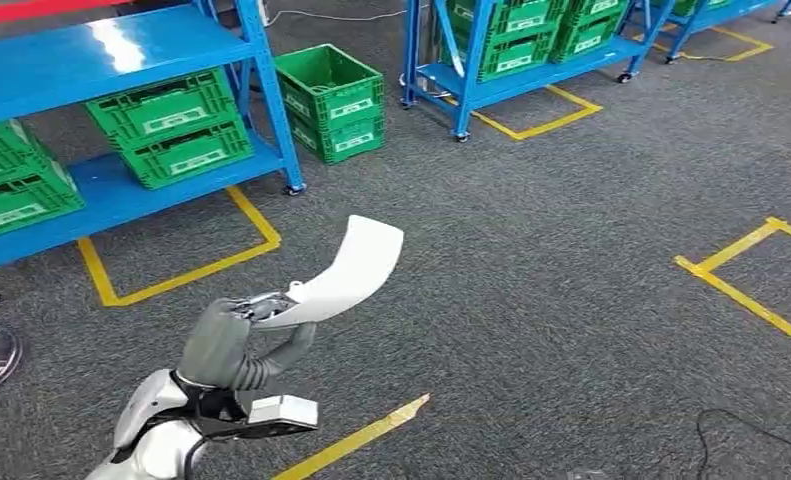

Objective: Take the parts from the cabinet and place them on the table.

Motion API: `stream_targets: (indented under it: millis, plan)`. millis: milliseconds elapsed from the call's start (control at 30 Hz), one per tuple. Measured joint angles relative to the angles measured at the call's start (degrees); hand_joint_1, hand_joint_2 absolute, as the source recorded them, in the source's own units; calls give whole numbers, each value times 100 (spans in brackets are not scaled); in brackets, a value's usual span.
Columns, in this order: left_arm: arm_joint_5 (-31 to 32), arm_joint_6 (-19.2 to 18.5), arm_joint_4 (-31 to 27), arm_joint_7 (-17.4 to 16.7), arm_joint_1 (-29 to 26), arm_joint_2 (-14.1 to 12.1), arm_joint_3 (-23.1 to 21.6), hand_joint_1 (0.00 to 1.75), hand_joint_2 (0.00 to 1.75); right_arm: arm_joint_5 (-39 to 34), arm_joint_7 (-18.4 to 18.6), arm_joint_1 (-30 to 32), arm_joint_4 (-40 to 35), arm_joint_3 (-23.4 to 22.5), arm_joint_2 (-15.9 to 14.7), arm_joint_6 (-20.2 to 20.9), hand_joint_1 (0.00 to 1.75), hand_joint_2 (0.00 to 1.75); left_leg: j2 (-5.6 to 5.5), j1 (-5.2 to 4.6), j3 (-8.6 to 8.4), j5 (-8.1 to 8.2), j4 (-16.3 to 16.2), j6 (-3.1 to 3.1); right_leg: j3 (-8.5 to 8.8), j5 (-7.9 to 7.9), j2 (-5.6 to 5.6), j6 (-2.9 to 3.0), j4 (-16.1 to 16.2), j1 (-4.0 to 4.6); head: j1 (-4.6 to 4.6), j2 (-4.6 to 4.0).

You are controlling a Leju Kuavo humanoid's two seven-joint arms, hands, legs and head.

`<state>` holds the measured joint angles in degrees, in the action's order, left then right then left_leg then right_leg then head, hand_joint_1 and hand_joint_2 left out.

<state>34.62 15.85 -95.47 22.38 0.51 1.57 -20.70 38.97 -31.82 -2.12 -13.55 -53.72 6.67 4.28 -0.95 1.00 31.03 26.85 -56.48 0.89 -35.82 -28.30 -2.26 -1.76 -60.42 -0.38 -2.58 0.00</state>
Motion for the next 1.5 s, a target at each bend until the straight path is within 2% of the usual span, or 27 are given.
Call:
stream_targets:
  millis: [100,133,167,233,267,300,433,467,533,633,667,733,767,800,833,867,967,1033,1067,1133,1167,1200,1267,1300,1333,1467,1500]
  plan:
    - [-46,0,0,22,-27,2,9,175,175,26,0,-40,0,-7,0,0,0,0,239,-24,28,0,-5,13,-639,-629,185,-73,-1342,-34,-5,0]
    - [-70,0,0,42,-29,4,9,175,175,35,0,-37,0,-11,0,0,0,0,313,-24,31,0,-8,13,-730,-654,193,-90,-1544,-40,-9,0]
    - [-105,0,0,66,-29,11,9,175,175,57,0,-26,0,-15,0,0,0,0,390,-24,29,2,-8,10,-662,-528,207,-99,-1440,-44,-7,0]
    - [-127,2,-9,96,-30,15,11,175,175,83,2,-19,0,-28,0,-2,0,0,514,-24,11,16,-10,-12,-154,-64,312,-84,-533,-48,-7,0]
    - [-147,4,-24,116,-33,15,11,175,175,94,2,-27,0,-39,0,-4,0,0,566,-25,-9,33,-14,-38,180,135,516,-72,37,-43,-9,0]
    - [-155,6,-54,133,-40,17,13,175,175,105,2,-49,0,-44,2,-7,0,0,616,-55,-16,46,-15,-63,292,37,722,-55,280,5,-11,0]
    - [-164,15,-94,155,-48,17,28,175,175,116,9,-52,0,-50,2,-9,0,0,821,-82,-25,55,-43,-171,261,124,441,104,270,19,8,0]
    - [-195,31,-105,186,-45,15,37,175,175,118,9,-39,0,-52,2,-22,0,0,704,-44,-19,141,-83,-236,280,163,370,165,301,-19,15,0]
    - [-357,116,-153,363,-70,35,77,175,175,120,28,-51,0,-55,2,-61,0,0,254,-34,207,547,-649,-248,264,180,249,219,301,-17,50,0]
    - [-431,131,-164,424,-72,46,146,175,175,118,46,-57,0,-61,11,-94,0,0,140,-44,793,990,-1874,-229,240,196,19,244,297,9,68,0]
    - [-431,125,-164,428,-71,52,146,175,175,118,50,-48,0,-68,11,-105,0,0,139,-45,799,894,-1861,-211,240,199,-58,245,295,17,61,0]
    - [-431,120,-168,431,-62,92,146,175,175,114,59,-39,0,-94,20,-118,0,0,99,-46,499,412,-1199,-155,246,205,-230,241,282,27,61,0]
    - [-431,120,-181,433,-53,103,146,175,175,111,59,-41,0,-101,24,-118,0,0,-56,-46,231,127,-652,-115,251,210,-318,233,276,29,65,2]
    - [-431,120,-195,435,-39,111,146,175,175,111,59,-39,0,-105,40,-118,0,0,-413,-39,64,38,-277,-65,238,219,-373,218,275,2,57,2]
    - [-431,120,-197,439,-41,122,146,175,175,107,57,-57,0,-111,52,-125,0,0,-502,-8,29,62,-158,-45,198,220,-441,189,232,43,50,0]
    - [-433,120,-206,444,-28,127,149,175,175,109,59,-71,0,-118,55,-125,0,0,-461,-30,9,111,-105,-90,136,245,-511,149,236,0,70,0]
    - [-428,120,-208,444,-10,186,149,175,175,107,74,-16,0,-155,59,-142,0,0,-258,-15,-1,44,-19,-28,34,300,-658,29,277,-30,56,0]
    - [-417,125,-212,444,15,245,146,175,175,103,90,-3,2,-166,63,-157,0,0,-92,-16,-29,27,25,13,-139,32,-18,-4,-114,13,-20,0]
    - [-415,125,-212,444,14,249,151,175,175,103,96,-24,0,-179,63,-168,0,0,6,-31,-25,28,22,14,-362,-205,125,-33,-565,5,-22,0]
    - [-407,122,-208,424,13,251,151,175,175,98,96,-46,0,-197,63,-173,0,0,213,-49,-12,36,15,21,-785,-545,188,-64,-1423,-20,-18,0]
    - [-411,118,-206,398,19,267,147,175,175,98,103,-39,0,-205,63,-177,0,0,296,-49,-13,41,15,19,-820,-522,198,-81,-1522,-27,-20,0]
    - [-422,109,-201,358,36,275,142,175,175,101,103,-24,0,-221,63,-177,0,0,377,-49,-18,50,15,15,-702,-367,212,-89,-1336,-32,-18,0]
    - [-457,85,-186,321,91,314,138,175,175,98,107,-13,0,-260,61,-186,0,0,509,-46,-45,71,15,-14,-120,88,346,-85,-329,-38,-20,0]
    - [-463,79,-186,317,120,328,136,175,175,98,107,-22,-2,-284,61,-190,0,0,561,-56,-75,91,12,-46,193,198,593,-75,202,-29,-24,0]
    - [-463,76,-186,313,141,341,136,175,175,98,107,-46,-2,-293,63,-190,0,0,618,-110,-78,116,9,-84,291,127,708,-15,287,16,-15,0]
    - [-468,68,-179,295,191,369,127,175,175,98,109,-33,-2,-332,63,-190,0,0,810,-90,-119,130,14,-184,224,171,430,133,298,28,13,0]
    - [-474,61,-179,282,212,376,127,175,175,96,109,-22,-2,-339,63,-190,0,0,561,-61,-109,220,-55,-239,243,197,367,175,325,-2,28,0]
